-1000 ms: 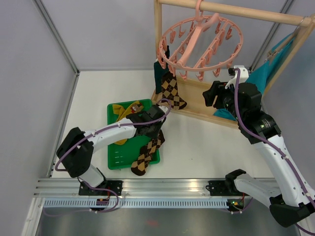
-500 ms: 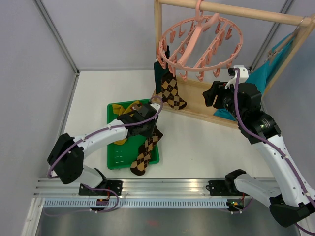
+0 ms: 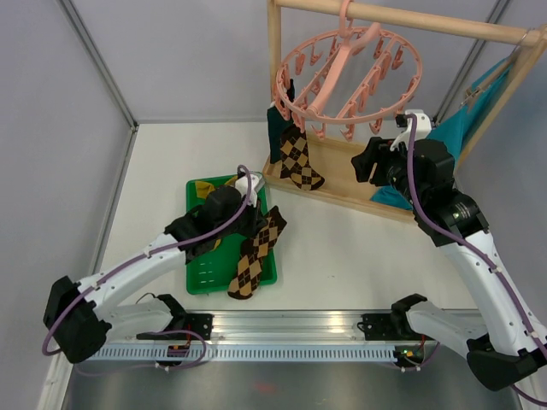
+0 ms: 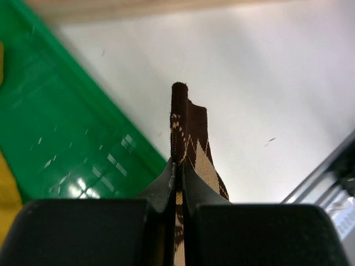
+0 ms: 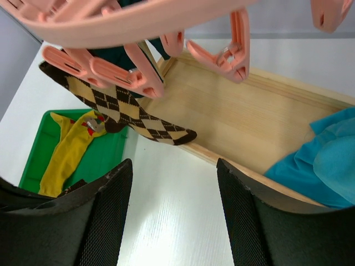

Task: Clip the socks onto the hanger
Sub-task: Pick up the sock from the bin.

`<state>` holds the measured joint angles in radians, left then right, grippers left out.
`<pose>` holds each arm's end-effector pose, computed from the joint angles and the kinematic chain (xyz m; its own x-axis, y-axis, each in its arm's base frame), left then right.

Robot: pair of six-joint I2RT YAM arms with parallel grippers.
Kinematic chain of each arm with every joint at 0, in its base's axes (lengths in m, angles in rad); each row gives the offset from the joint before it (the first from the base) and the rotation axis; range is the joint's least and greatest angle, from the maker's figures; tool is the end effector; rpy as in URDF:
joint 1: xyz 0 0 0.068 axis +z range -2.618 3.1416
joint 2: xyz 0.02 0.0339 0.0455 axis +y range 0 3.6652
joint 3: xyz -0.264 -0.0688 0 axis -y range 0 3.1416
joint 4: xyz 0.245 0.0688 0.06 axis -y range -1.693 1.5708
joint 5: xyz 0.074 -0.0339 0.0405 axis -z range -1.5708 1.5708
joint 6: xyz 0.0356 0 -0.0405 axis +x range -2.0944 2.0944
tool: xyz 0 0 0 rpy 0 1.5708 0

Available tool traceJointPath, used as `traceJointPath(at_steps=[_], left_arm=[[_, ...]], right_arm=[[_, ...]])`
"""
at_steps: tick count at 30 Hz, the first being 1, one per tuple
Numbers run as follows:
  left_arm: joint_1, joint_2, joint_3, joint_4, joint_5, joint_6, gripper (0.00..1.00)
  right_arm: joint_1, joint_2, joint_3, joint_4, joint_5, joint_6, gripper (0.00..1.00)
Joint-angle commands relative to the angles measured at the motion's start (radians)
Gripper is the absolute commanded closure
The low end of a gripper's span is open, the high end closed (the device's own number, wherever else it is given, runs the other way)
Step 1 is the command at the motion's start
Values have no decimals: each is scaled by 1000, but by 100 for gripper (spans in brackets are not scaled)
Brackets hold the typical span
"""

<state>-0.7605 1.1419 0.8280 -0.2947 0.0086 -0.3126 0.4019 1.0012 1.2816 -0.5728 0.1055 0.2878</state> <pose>0.1821 -0.1737 0.2723 -0.6077 0.1537 -0.7792 0.5333 0.8059 -0.2570 0.1866 0.0753 0.4297 -0.3384 0.1629 -0.9268 -0.2087 0.9474 0.2427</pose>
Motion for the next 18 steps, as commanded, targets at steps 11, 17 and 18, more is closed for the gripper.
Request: traceJointPath(at_steps=[11, 17, 18], left_arm=[[-10, -39, 333, 290, 182, 24, 98], [-79, 54, 248, 610, 126, 12, 98], [-88, 65, 241, 643, 125, 10, 98]], right_arm=[[0, 94, 401, -136, 31, -18, 30], [0, 131, 453, -151, 47, -41, 30], [0, 129, 449, -145, 16, -45, 30]])
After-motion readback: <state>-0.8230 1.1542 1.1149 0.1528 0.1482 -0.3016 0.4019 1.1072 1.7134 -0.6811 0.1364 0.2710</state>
